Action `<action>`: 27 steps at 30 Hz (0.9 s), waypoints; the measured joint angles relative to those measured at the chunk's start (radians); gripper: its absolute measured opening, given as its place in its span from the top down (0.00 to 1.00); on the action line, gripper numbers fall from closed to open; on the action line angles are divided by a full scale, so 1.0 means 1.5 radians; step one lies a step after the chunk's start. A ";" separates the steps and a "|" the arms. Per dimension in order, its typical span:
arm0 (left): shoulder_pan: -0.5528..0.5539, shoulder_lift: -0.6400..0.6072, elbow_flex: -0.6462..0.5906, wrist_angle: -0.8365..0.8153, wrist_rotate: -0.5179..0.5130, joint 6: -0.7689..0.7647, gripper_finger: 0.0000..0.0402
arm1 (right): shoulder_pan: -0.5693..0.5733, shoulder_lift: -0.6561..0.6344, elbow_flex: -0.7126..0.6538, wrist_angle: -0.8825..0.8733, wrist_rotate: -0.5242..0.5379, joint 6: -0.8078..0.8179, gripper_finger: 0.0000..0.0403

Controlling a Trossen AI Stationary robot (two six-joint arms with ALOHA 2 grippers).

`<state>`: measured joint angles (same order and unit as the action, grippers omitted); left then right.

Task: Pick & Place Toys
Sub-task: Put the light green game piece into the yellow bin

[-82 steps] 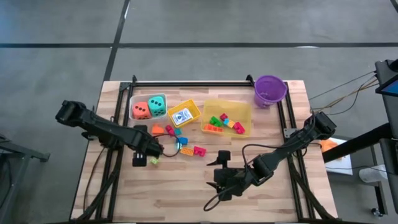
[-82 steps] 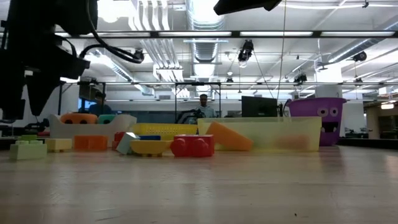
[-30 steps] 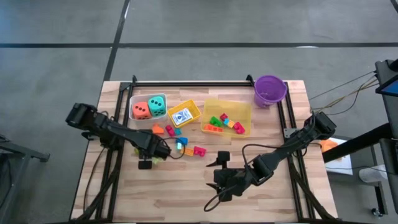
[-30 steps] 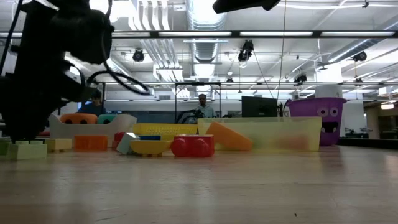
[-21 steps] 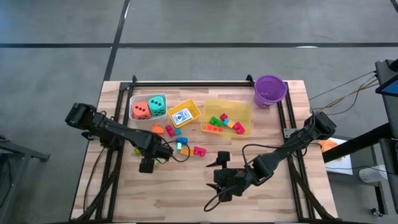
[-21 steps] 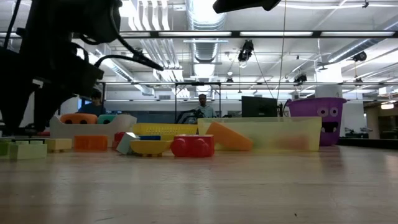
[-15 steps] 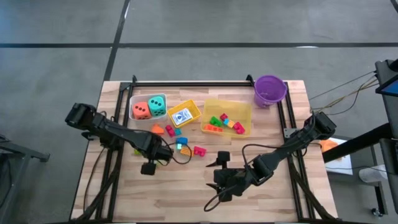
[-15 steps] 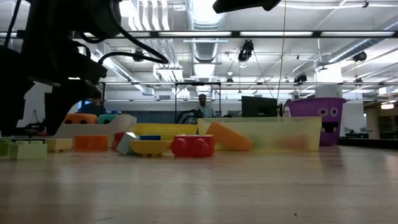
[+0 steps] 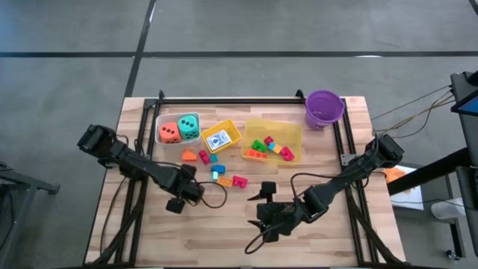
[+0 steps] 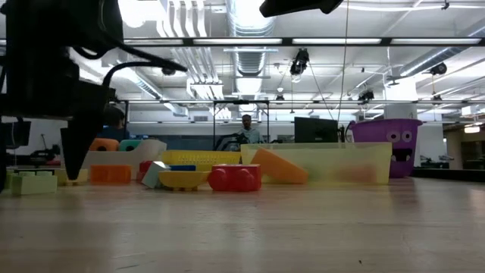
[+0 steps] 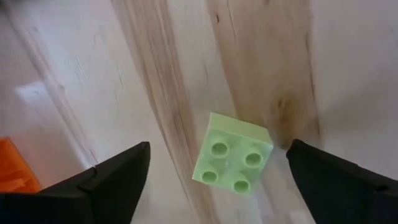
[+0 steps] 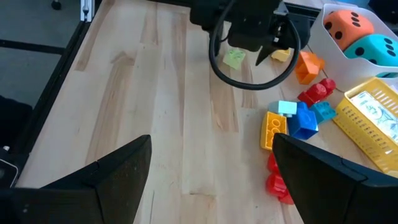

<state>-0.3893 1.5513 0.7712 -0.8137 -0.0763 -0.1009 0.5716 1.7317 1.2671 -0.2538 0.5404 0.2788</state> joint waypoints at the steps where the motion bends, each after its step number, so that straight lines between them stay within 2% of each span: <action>1: 0.000 0.000 -0.005 0.004 0.000 0.000 0.10 | 0.000 0.000 0.000 0.000 0.000 0.001 0.18; 9: -0.001 -0.002 -0.026 0.040 0.023 0.000 0.35 | 0.000 0.000 0.001 0.003 0.000 -0.001 0.18; 15: -0.001 -0.001 -0.025 0.057 0.031 -0.034 0.67 | 0.000 0.000 0.001 0.003 0.000 -0.001 0.18; 22: 0.000 -0.008 -0.026 0.077 0.033 -0.167 0.69 | -0.003 0.000 0.002 0.008 0.005 0.000 0.18; 27: 0.000 -0.069 -0.026 0.127 0.030 -0.218 0.69 | -0.003 0.000 0.002 0.029 0.006 -0.003 0.18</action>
<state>-0.3893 1.4475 0.7326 -0.6231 -0.0306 -0.4282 0.5667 1.7317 1.2694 -0.2099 0.5489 0.2751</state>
